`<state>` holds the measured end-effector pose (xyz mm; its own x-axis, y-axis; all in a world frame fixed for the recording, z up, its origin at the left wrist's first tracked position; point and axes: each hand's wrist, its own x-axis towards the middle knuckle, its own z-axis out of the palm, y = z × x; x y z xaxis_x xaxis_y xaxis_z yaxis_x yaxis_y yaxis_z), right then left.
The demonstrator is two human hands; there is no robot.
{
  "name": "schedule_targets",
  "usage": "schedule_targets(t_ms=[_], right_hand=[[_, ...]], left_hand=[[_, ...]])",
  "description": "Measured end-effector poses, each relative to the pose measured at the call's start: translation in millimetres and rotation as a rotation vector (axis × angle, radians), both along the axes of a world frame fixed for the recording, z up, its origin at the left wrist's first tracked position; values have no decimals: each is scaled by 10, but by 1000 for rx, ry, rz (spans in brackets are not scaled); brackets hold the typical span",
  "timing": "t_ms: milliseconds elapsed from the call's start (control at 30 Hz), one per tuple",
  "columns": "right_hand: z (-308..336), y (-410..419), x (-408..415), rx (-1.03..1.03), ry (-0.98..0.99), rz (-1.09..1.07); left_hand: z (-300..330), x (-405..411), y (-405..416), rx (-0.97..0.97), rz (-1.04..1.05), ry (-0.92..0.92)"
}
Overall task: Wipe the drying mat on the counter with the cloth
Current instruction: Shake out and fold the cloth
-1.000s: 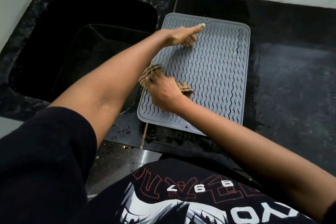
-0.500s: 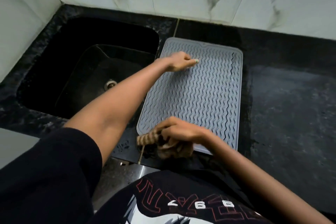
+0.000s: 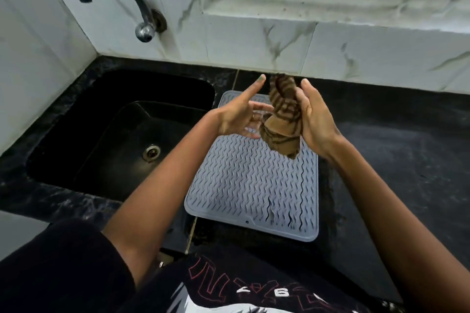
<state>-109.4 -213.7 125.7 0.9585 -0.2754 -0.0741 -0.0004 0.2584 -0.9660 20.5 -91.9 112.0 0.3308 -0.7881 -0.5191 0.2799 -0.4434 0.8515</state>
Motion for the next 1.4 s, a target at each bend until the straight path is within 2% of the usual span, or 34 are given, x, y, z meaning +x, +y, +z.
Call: schedule_targets(t_ms=[100, 233, 367, 467, 600, 700, 800, 900, 1033, 1200, 1400], right_hand=[[39, 28, 26, -132, 8, 35], [75, -26, 54, -286, -14, -22], [88, -46, 49, -337, -22, -95], [126, -120, 65, -411, 35, -129], [156, -199, 67, -417, 76, 64], [179, -197, 82, -474, 56, 91], [201, -216, 97, -470, 30, 18], [233, -291, 114, -455, 36, -47], [308, -349, 146, -339, 28, -68], [436, -372, 177, -290, -14, -52], [553, -342, 232, -313, 1, 178]], left_hand=[[137, -54, -78, -65, 47, -94], [170, -47, -39, -213, 43, -75], [186, -29, 22, -181, 159, -80], [252, -1, 53, -196, 121, -111], [398, 14, 59, -182, 3, -330], [475, 49, 51, -155, 35, -513], [501, 95, 62, -165, 87, -561], [527, 147, 107, -155, 43, -559], [598, 222, 181, -114, -23, -580], [670, 215, 151, -118, 33, -619], [652, 61, -24, -279, 218, -634]])
